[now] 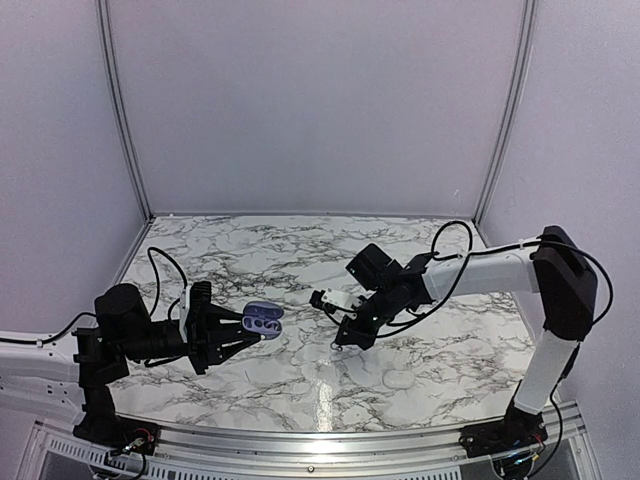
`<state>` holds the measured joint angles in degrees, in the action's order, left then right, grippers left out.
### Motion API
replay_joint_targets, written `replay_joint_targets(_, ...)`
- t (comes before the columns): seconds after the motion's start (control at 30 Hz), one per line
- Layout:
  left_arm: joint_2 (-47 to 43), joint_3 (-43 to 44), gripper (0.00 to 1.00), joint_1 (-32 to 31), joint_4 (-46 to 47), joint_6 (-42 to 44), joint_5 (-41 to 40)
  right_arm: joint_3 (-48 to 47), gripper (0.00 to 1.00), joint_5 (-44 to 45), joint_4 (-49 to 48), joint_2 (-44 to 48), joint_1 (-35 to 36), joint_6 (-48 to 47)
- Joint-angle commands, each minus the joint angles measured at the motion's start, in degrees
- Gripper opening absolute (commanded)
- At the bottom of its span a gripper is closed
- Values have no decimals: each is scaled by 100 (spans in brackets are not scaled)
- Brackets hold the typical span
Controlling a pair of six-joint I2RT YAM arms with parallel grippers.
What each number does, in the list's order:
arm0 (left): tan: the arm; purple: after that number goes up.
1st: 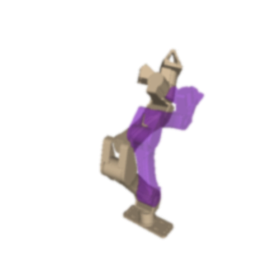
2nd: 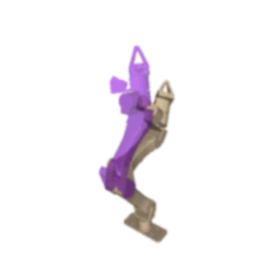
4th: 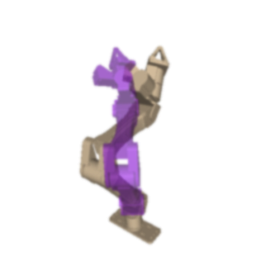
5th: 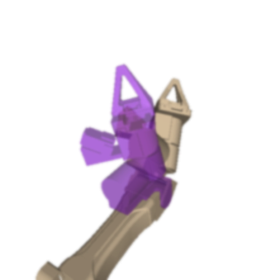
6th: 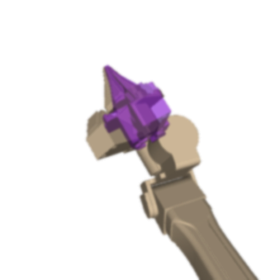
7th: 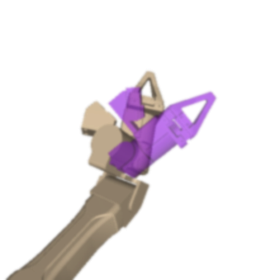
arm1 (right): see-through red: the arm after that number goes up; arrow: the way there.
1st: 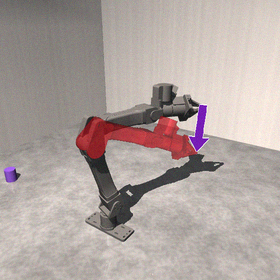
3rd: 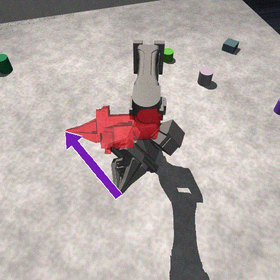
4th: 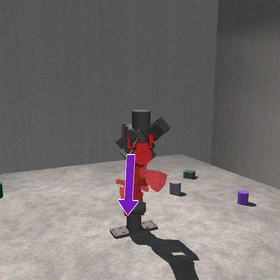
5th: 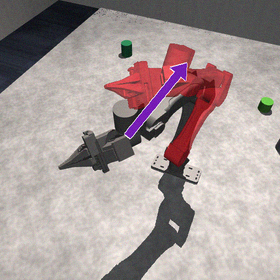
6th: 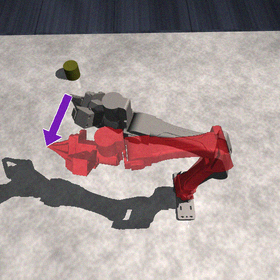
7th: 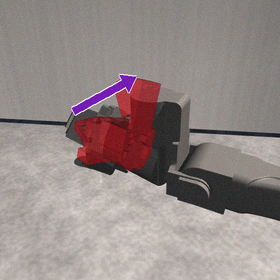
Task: Insert the wireless bluetooth earbuds into the charging case
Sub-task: Move the left earbud to the center of the board.
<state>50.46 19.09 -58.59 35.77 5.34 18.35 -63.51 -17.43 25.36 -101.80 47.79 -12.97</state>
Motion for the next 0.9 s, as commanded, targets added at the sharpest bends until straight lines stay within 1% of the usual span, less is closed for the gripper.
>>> replay_joint_targets(0.0,-102,-54,0,32,255,-15,2,-511,5,99,290,-322,403,-617)
replay_joint_targets(0.27,-387,-175,0,39,238,-101,-138,-967,6,169,487,-708,595,-1215)
replay_joint_targets(0.57,-370,-163,0,40,238,-99,-139,-1144,6,442,493,-879,987,-1728)
replay_joint_targets(0.6,-370,-160,0,40,238,-95,-139,-1160,7,477,499,-899,1011,-1760)
replay_joint_targets(0.67,-378,-161,0,49,238,-95,-136,-1186,14,614,458,-905,1068,-1738)
replay_joint_targets(0.8,-362,-160,0,49,231,-95,-139,-1254,31,743,434,-730,1074,-1494)
replay_joint_targets(0.87,-357,-152,0,49,232,-106,-134,-1153,36,750,362,-485,1066,-1344)
